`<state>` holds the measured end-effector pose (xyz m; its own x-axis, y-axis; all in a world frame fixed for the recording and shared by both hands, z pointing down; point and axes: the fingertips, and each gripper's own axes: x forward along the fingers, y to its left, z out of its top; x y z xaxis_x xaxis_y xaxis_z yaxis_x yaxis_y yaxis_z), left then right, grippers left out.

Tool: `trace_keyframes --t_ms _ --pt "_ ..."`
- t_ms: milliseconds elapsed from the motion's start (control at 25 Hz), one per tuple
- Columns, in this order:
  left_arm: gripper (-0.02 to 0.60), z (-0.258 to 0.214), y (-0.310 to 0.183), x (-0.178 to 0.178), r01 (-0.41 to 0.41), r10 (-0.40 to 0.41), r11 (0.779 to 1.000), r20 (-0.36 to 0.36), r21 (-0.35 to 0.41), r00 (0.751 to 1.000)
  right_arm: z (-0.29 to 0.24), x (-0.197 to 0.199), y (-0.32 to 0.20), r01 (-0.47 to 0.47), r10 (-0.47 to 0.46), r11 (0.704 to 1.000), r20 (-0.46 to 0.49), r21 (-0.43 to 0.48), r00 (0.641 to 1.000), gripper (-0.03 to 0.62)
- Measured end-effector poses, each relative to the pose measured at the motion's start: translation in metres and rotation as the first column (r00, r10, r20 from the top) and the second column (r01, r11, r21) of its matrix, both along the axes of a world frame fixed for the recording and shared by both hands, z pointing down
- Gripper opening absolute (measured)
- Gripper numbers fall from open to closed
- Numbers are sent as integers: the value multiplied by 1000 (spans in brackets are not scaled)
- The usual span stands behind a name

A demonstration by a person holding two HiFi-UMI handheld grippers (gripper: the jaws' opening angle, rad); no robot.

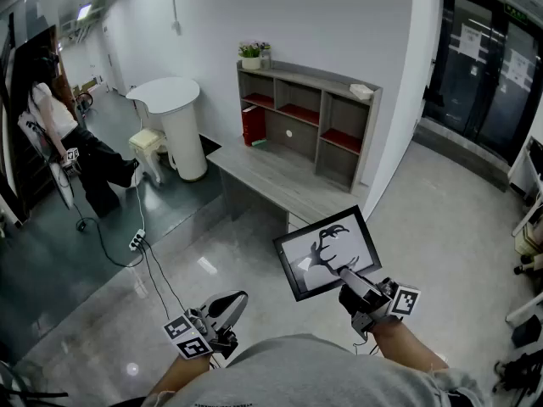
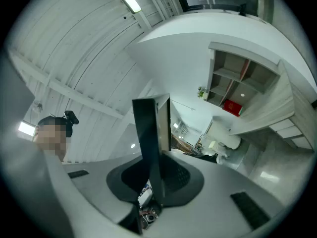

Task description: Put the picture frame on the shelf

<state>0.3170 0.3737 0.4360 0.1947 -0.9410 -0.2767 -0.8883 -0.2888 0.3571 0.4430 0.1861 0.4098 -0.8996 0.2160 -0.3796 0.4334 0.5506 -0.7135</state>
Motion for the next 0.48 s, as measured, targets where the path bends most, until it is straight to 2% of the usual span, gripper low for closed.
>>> trace_keyframes --t_ms 480 --pt "9 1 -5 3 -8 8 1000 7 -5 1000 1 3 -2 1 -1 1000 10 -1 1000 60"
